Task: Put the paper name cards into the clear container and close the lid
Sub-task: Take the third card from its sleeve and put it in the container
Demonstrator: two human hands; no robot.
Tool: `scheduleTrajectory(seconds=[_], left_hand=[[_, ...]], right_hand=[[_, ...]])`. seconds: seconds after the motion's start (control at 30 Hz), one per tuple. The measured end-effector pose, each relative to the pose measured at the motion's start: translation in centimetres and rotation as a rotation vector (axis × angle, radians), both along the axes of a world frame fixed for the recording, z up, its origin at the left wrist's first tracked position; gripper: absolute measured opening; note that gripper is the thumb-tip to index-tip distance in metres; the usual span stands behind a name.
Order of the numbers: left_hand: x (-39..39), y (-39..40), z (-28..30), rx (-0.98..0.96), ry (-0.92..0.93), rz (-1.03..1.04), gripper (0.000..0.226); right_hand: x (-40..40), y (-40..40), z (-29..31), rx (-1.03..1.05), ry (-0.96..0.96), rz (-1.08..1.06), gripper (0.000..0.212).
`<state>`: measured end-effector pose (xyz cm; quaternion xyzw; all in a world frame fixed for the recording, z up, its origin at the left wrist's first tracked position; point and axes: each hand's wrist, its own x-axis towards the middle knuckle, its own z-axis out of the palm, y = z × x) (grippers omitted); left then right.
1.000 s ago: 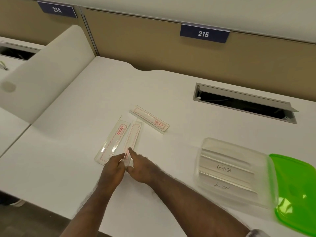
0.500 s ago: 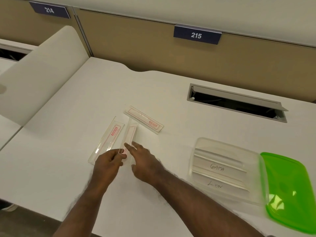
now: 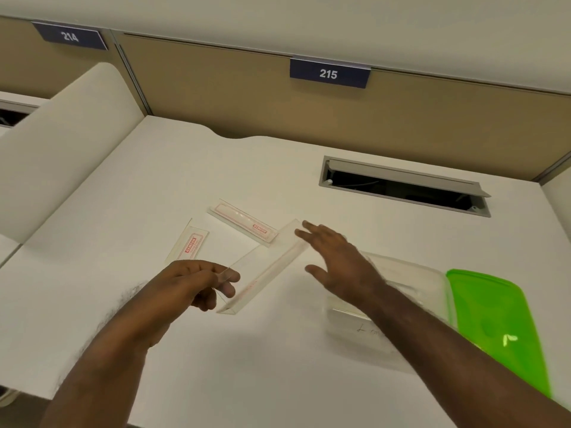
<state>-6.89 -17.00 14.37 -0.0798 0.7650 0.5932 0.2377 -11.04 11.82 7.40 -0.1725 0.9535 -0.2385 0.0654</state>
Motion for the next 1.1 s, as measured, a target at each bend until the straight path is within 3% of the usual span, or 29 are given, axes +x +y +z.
scheduleTrajectory(seconds=[0.13, 0.37, 0.53, 0.73, 0.87, 1.0, 1.1], left_hand=[[-0.9, 1.1, 0.5, 0.099, -0.035, -0.150, 0.021], [-2.3, 3.5, -0.3, 0.291, -0.156, -0.304, 0.037], [-2.6, 6.0, -0.8, 0.338, -0.197, -0.261, 0.036], [-3.0, 8.7, 0.0, 0.360, -0.076, -0.228, 0.038], [-3.1, 10.3, 1.1, 0.359, 0.050, -0.297, 0.052], [-3.4, 11.8, 2.1, 0.242, 0.202, -0.347, 0.033], [-3.7, 12.6, 2.7, 0.184, 0.255, -0.386, 0.033]], right_hand=[[1.4, 3.9, 1.6, -0.089, 0.068, -0.068, 0.068], [4.4, 9.7, 5.0, -0.365, 0.053, -0.142, 0.046], [6.6, 12.3, 6.5, -0.441, -0.025, -0.165, 0.040], [8.2, 14.2, 7.4, -0.579, -0.060, -0.317, 0.032], [8.9, 15.1, 8.1, -0.745, -0.142, -0.392, 0.037], [9.5, 15.9, 9.3, -0.774, -0.143, -0.446, 0.036], [10.0, 16.5, 10.6, -0.744, -0.137, -0.474, 0.036]])
